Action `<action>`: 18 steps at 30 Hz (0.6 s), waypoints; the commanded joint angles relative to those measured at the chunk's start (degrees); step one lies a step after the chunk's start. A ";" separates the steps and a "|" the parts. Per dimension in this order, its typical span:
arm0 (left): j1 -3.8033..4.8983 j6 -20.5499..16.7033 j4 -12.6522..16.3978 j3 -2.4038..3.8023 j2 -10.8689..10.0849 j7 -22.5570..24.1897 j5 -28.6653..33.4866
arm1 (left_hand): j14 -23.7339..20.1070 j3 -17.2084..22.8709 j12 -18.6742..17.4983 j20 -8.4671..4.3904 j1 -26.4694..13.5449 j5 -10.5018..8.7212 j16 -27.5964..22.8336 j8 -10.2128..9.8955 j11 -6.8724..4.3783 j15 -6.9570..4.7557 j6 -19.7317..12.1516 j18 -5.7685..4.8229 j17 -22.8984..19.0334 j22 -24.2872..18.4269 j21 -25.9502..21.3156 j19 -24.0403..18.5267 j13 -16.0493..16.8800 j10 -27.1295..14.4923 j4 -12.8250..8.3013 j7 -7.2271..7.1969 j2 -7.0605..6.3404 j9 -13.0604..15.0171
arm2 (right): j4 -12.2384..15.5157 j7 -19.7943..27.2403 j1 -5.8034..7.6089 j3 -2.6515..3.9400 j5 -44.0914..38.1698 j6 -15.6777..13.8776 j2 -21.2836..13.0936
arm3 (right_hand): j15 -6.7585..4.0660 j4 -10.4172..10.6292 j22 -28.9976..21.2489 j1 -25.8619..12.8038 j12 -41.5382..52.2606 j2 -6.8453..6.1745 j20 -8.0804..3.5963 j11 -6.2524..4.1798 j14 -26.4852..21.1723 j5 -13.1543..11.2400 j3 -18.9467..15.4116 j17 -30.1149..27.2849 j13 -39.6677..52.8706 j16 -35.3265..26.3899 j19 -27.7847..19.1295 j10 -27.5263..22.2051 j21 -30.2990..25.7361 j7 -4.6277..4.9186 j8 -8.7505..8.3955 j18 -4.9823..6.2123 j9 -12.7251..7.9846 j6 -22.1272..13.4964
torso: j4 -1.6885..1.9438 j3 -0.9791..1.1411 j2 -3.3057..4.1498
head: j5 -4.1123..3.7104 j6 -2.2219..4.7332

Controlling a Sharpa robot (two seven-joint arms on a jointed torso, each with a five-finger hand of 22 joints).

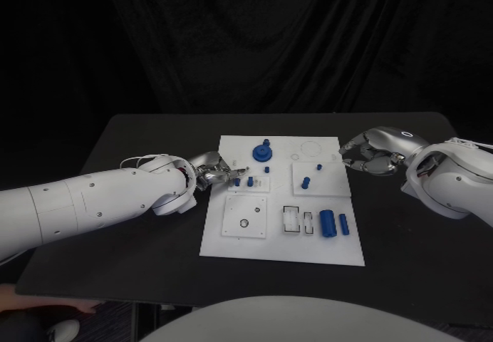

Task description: Assemble the parts on the task board

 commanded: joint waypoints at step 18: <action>-0.20 -3.23 -0.23 -0.08 0.05 2.94 -1.97 | 5.84 -2.11 -0.25 -0.27 4.03 6.10 0.15 5.80 -0.55 -0.36 -0.29 0.61 15.09 10.88 0.92 0.91 15.08 5.87 -0.04 -1.19 2.29 6.85 | 0.10 -0.51 -0.20 0.03 -0.01 -0.24 -0.15 | 0.10 -0.01 14.28 -0.39 0.08 0.06 0.12 -0.07 5.26 0.32 0.44 11.62 13.31 -0.19 4.68 4.87 -0.28 -0.40 -0.19 -0.29 -0.08 0.10 | 0.00 0.02 0.06 | 0.02 -0.01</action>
